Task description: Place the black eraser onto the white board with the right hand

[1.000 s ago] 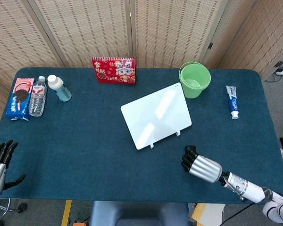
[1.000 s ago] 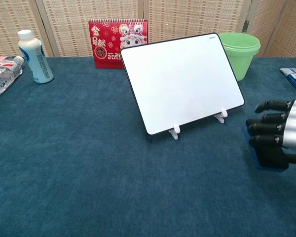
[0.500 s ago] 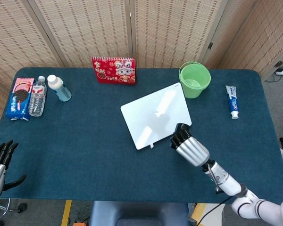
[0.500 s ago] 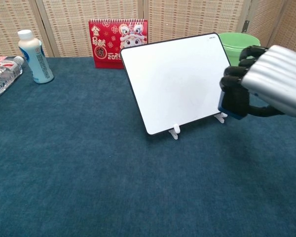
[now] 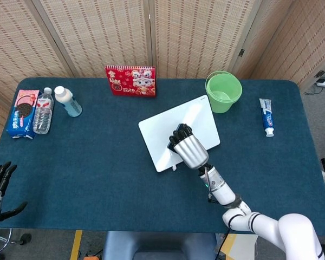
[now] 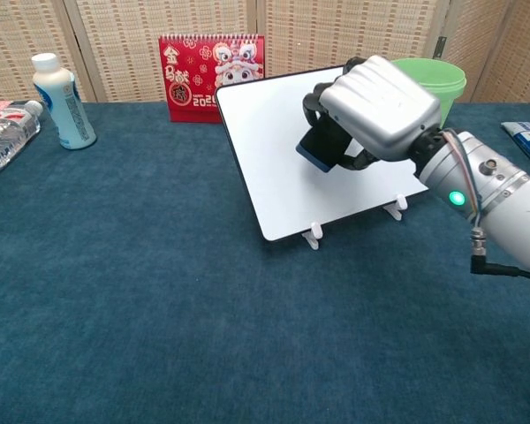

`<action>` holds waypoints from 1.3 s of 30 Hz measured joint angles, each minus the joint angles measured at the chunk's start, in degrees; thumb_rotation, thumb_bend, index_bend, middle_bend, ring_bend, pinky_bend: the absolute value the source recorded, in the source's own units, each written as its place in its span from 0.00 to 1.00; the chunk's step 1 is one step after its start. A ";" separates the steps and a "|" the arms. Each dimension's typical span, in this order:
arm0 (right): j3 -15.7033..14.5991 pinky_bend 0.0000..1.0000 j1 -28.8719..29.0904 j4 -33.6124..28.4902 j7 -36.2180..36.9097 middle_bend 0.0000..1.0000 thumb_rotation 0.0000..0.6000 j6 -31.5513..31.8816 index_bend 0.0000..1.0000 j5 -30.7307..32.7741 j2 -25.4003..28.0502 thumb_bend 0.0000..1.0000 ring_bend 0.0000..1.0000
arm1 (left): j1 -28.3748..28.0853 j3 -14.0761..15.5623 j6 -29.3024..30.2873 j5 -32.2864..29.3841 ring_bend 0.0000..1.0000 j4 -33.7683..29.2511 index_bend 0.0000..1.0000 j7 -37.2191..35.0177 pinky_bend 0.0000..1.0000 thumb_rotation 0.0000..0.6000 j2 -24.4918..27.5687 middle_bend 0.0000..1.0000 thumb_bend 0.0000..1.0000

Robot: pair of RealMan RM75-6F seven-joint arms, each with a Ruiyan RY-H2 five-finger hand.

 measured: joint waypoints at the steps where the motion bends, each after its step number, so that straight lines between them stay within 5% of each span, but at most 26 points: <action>1: 0.24 0.28 0.35 0.90 -0.30 0.40 1.00 -0.05 0.45 0.35 -0.67 0.25 0.41 | 0.07 0.08 0.12 0.16 0.04 -0.07 0.00 -0.08 0.06 1.00 0.05 0.07 0.20; 7: 1.23 0.24 1.45 3.22 -1.55 0.24 1.00 -0.56 0.24 3.30 -3.27 0.25 0.29 | 0.29 0.19 0.17 0.09 0.04 -0.72 0.00 0.81 0.06 1.00 -0.29 0.07 0.20; 11: 1.04 0.13 1.72 4.01 -3.56 0.07 1.00 -1.38 0.01 4.28 -3.71 0.25 0.14 | 0.30 0.19 0.04 0.05 0.04 -1.07 0.00 1.37 0.06 1.00 -0.51 0.07 0.20; 21: -0.41 0.01 0.34 -4.92 -6.44 0.00 1.00 -2.59 0.00 5.90 1.50 0.25 0.03 | 0.48 -0.06 0.26 -0.24 0.04 -1.01 0.00 1.19 0.06 1.00 -0.52 0.07 0.20; 32: -9.25 0.00 -10.42 -36.64 -12.49 0.00 1.00 3.59 0.00 3.83 22.26 0.25 0.00 | 0.33 0.07 -0.08 0.13 0.04 -1.14 0.00 2.70 0.06 1.00 -0.96 0.07 0.19; 35: -13.62 0.00 -15.82 -45.29 -9.47 0.00 1.00 7.44 0.00 2.73 31.22 0.25 0.00 | 0.19 0.11 0.07 0.89 0.04 -1.13 0.00 3.05 0.06 1.00 -1.38 0.07 0.19; 39: -17.94 0.00 -21.99 -48.75 -0.51 0.00 1.00 12.39 0.00 2.24 38.79 0.25 0.00 | 0.34 0.18 0.56 1.23 0.04 -1.29 0.00 3.83 0.06 1.00 -1.73 0.07 0.19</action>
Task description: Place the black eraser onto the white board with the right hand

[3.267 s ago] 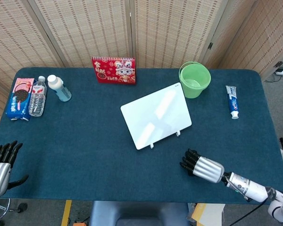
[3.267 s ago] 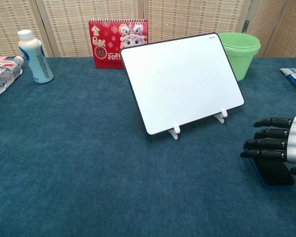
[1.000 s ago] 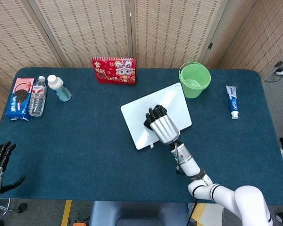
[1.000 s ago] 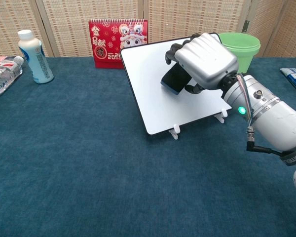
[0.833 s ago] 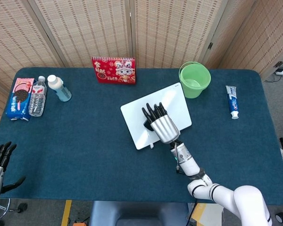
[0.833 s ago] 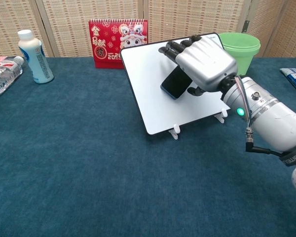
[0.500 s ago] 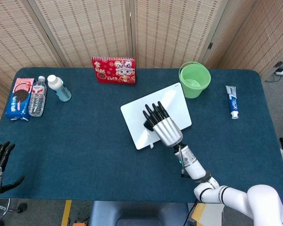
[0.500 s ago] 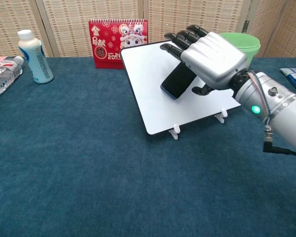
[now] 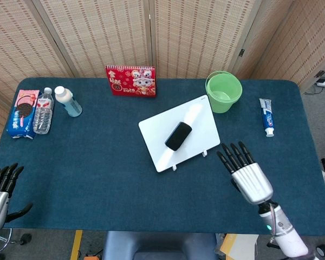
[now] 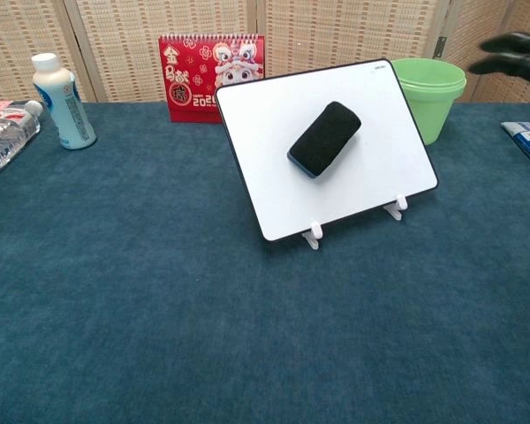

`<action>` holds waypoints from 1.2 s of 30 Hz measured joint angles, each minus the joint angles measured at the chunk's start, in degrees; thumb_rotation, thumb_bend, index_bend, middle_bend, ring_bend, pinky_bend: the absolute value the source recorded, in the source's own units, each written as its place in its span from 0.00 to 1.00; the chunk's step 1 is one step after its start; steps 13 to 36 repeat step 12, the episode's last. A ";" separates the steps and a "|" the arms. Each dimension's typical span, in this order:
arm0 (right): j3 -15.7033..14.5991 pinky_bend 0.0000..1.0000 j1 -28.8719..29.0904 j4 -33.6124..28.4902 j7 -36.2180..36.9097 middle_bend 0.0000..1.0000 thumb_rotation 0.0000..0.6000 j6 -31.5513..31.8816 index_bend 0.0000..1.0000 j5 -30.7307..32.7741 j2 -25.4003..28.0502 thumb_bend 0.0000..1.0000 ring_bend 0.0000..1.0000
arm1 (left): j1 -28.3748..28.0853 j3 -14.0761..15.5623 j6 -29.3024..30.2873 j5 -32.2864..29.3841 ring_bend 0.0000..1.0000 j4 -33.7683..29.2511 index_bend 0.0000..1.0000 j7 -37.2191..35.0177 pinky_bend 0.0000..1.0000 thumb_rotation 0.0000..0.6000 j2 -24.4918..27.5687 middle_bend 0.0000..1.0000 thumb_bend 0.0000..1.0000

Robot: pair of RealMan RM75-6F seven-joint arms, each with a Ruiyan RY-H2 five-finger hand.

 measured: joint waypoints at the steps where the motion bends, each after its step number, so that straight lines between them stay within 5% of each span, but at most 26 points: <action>1: -0.89 0.00 -1.51 0.18 3.54 0.00 1.00 0.77 0.00 0.60 1.41 0.25 0.00 | 0.05 -0.03 0.09 -0.08 0.03 -0.02 0.00 0.27 0.06 1.00 -0.12 0.07 0.19; 10: -2.01 0.00 -12.53 9.06 24.76 0.00 1.00 6.22 0.00 10.26 5.60 0.25 0.00 | -0.23 0.03 -0.86 -0.30 0.02 0.19 0.00 1.99 0.06 1.00 -0.72 0.07 0.19; 36: -1.82 0.00 -13.06 9.60 26.02 0.00 1.00 6.74 0.00 9.84 5.88 0.25 0.00 | -0.34 0.05 -1.09 -0.37 0.02 0.13 0.00 1.63 0.06 1.00 -0.57 0.07 0.19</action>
